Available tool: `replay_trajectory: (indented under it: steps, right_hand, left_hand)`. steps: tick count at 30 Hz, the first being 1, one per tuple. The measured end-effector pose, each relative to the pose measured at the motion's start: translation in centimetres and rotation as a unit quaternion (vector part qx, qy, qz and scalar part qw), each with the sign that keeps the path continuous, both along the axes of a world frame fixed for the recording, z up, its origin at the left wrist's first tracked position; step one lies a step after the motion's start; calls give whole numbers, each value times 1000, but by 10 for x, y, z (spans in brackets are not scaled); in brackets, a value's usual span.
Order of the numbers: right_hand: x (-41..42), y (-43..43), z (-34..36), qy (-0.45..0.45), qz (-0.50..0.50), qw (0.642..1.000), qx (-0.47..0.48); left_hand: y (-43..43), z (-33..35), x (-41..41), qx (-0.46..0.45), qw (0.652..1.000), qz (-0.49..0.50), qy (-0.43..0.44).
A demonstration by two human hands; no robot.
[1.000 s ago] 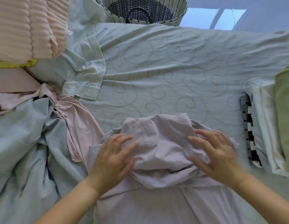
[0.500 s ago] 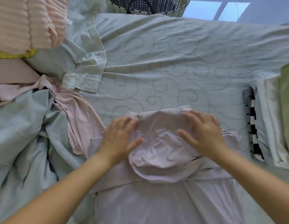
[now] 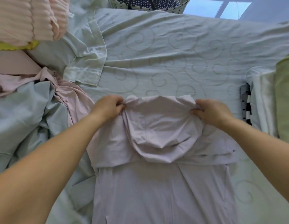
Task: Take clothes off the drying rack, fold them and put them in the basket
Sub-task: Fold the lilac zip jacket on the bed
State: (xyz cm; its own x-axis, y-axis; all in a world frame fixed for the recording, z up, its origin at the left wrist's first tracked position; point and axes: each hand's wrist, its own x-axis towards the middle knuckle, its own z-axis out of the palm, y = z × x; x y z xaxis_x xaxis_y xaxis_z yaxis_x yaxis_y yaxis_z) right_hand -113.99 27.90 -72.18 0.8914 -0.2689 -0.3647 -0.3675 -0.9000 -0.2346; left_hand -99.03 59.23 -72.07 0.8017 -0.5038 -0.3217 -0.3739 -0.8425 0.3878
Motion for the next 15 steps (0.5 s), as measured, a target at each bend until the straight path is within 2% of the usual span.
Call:
replay_trajectory:
  steps: [7, 12, 15]
  right_hand:
    - [9, -20, 33, -116, -75, 989, 60]
    - [-17, -10, 37, -137, -91, 979, 120]
    - [-29, -5, 45, -156, -54, 971, 176]
  left_hand:
    - [-25, 40, 20, -111, 989, 35, -91]
    - [-14, 42, -5, -207, 977, 35, -41]
    - [-6, 47, -18, -224, 973, -48, -17]
